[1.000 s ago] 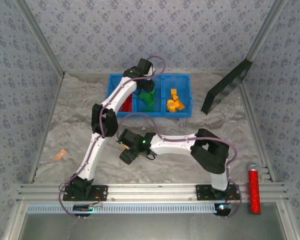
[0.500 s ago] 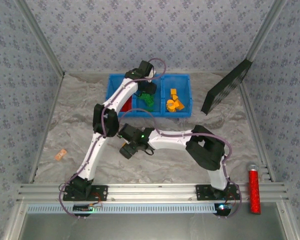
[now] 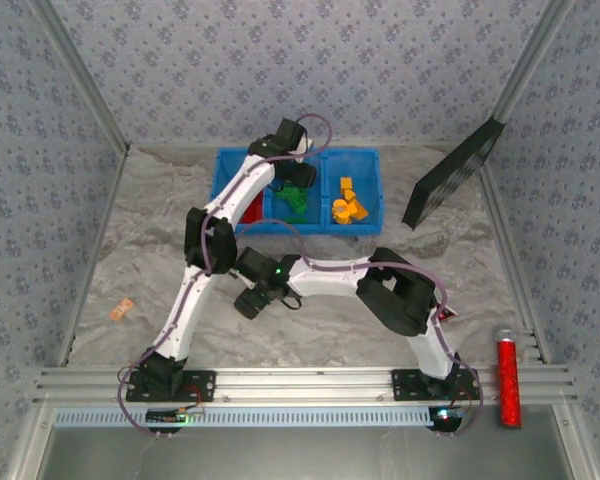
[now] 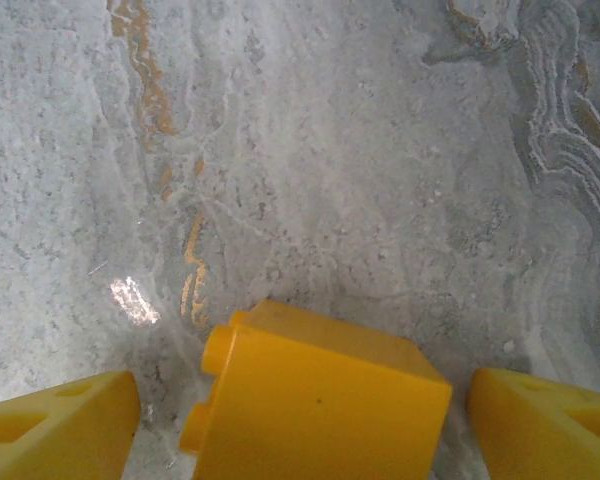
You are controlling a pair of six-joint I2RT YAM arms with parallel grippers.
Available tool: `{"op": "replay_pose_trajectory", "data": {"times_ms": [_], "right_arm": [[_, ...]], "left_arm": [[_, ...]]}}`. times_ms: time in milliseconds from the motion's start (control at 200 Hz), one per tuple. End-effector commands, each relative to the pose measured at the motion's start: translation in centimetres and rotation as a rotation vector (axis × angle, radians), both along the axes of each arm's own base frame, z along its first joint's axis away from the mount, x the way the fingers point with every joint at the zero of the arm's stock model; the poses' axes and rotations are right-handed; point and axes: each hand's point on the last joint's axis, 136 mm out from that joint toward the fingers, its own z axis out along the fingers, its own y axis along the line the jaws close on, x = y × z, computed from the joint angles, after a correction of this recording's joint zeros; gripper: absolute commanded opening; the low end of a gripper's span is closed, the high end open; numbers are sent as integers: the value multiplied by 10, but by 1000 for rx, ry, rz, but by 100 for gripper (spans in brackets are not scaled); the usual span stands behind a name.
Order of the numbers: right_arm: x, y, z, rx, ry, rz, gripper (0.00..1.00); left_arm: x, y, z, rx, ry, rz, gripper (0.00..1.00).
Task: Sort the legos into containers by color
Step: Pick up the lego from the center of the table, then place the lego in the container.
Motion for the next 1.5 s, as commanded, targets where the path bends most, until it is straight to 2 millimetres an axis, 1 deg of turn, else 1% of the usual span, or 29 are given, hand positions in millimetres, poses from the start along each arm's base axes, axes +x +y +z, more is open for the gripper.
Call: {"op": "replay_pose_trajectory", "data": {"times_ms": [0, 100, 185, 265, 435, 545, 615, 670, 680, 795, 875, 915, 920, 950, 960, 970, 980, 1025, 1035, 1070, 1114, 1179, 1289, 1319, 1424, 1494], "right_arm": [[9, 7, -4, 13, 14, -1, 85], [12, 6, -8, 8, 18, -7, 80], [14, 6, -11, 6, 23, -12, 73], [16, 6, -14, 1, 27, -18, 68], [19, 6, -19, -2, 31, -22, 50], [20, 0, -13, 1, 27, -28, 38], [22, -11, -4, 16, 47, -49, 34], [26, -22, 10, 49, 68, -88, 33], [26, -26, 9, 48, 75, -96, 33], [39, -63, 39, 106, 103, -188, 31], [50, -89, 60, 141, 96, -240, 31], [57, -100, 70, 159, 82, -261, 31], [58, -101, 71, 161, 80, -263, 31], [66, -109, 80, 179, 67, -281, 31], [68, -111, 82, 186, 64, -286, 31], [71, -115, 85, 191, 61, -293, 31], [73, -117, 87, 196, 58, -300, 31], [83, -131, 95, 205, 45, -325, 31], [85, -133, 97, 208, 40, -331, 30], [93, -143, 103, 216, 28, -349, 31], [103, -155, 112, 225, 5, -368, 31], [122, -172, 125, 231, -40, -397, 31], [161, -201, 136, 200, -125, -474, 31], [171, -209, 139, 193, -149, -499, 31], [206, -234, 143, 197, -212, -589, 31], [226, -248, 141, 181, -238, -642, 31]], "left_arm": [[-5, 2, 73, -48, -100, -20, 64], [-11, 3, 94, -59, -121, -30, 64], [-17, 4, 114, -62, -147, -41, 64], [-22, 6, 132, -76, -171, -44, 65], [-32, 12, 166, -96, -217, -49, 65], [-38, 21, 185, -76, -248, -40, 66], [-44, 33, 196, -44, -263, -27, 66], [-49, 46, 204, -9, -275, -5, 67], [-50, 49, 205, -5, -279, -2, 67], [-58, 81, 222, 57, -339, 68, 71], [-68, 111, 220, 64, -335, 153, 71], [-75, 122, 212, 51, -321, 178, 72], [-76, 123, 214, 46, -326, 181, 72], [-83, 131, 207, 36, -314, 197, 72], [-85, 133, 211, 29, -326, 202, 72], [-89, 135, 202, 36, -309, 204, 72], [-91, 138, 198, 37, -305, 207, 72], [-106, 146, 191, 37, -306, 213, 72], [-106, 146, 195, 25, -327, 215, 72], [-116, 151, 187, 24, -334, 213, 72], [-132, 159, 189, 18, -357, 210, 73], [-153, 175, 185, 46, -367, 229, 74], [-185, 199, 179, 47, -397, 259, 78], [-193, 205, 173, 42, -394, 272, 80], [-221, 225, 159, 26, -379, 302, 84], [-235, 236, 152, 44, -363, 320, 86]]}}
